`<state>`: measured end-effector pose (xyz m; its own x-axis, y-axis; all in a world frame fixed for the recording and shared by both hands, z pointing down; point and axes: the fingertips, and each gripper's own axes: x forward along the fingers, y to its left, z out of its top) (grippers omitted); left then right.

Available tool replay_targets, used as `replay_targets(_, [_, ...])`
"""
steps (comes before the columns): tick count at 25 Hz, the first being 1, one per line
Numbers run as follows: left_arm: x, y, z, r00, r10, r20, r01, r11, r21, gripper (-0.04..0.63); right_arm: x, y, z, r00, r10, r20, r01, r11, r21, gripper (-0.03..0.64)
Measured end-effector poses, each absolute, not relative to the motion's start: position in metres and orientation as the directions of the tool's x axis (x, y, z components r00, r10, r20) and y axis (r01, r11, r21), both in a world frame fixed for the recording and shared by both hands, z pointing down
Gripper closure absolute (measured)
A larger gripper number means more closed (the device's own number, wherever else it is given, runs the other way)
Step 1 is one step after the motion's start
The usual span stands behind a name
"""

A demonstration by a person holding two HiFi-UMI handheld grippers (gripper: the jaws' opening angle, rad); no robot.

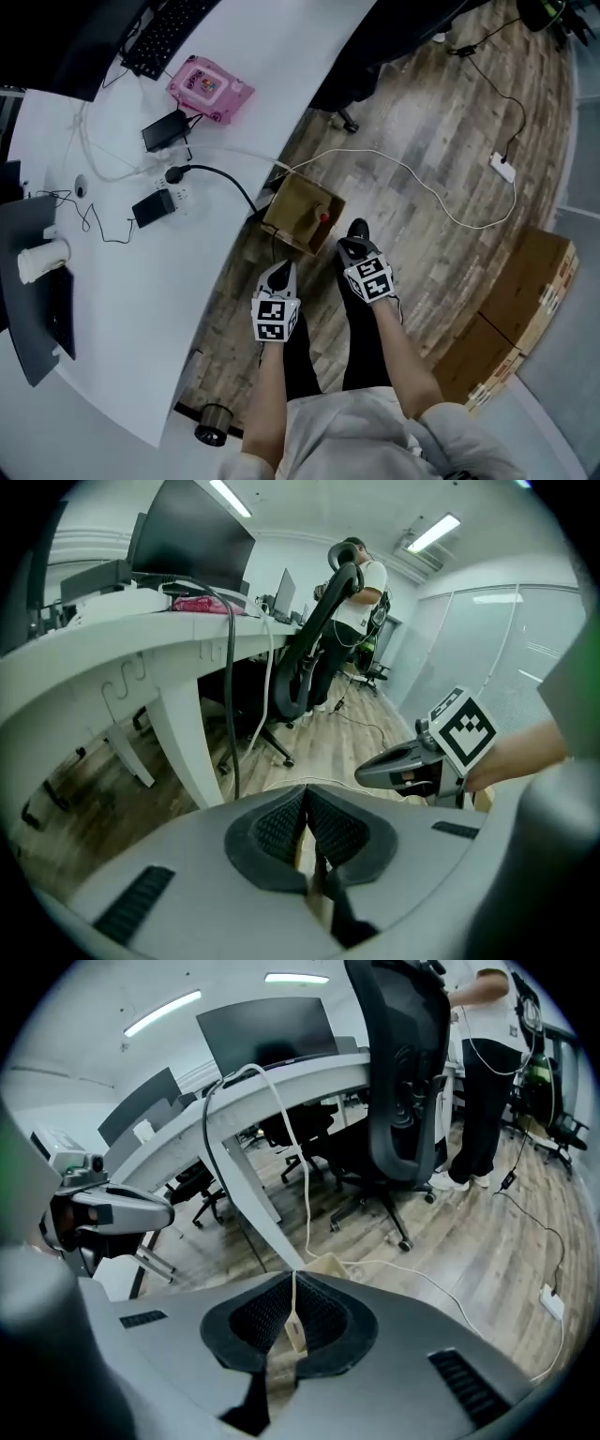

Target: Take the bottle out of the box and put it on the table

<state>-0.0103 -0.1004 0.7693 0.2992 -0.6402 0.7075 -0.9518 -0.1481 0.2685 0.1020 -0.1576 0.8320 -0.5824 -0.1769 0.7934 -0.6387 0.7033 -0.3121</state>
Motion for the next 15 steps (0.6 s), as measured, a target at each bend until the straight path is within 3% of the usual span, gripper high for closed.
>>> replay_targets(15, [0.018, -0.136, 0.913, 0.331, -0.619, 0.712, -0.943, -0.202, 0.262, 0.580, 0.114, -0.168, 0.992, -0.562, -0.092, 0.822, -0.585, 0.746, -0.318, 0.574])
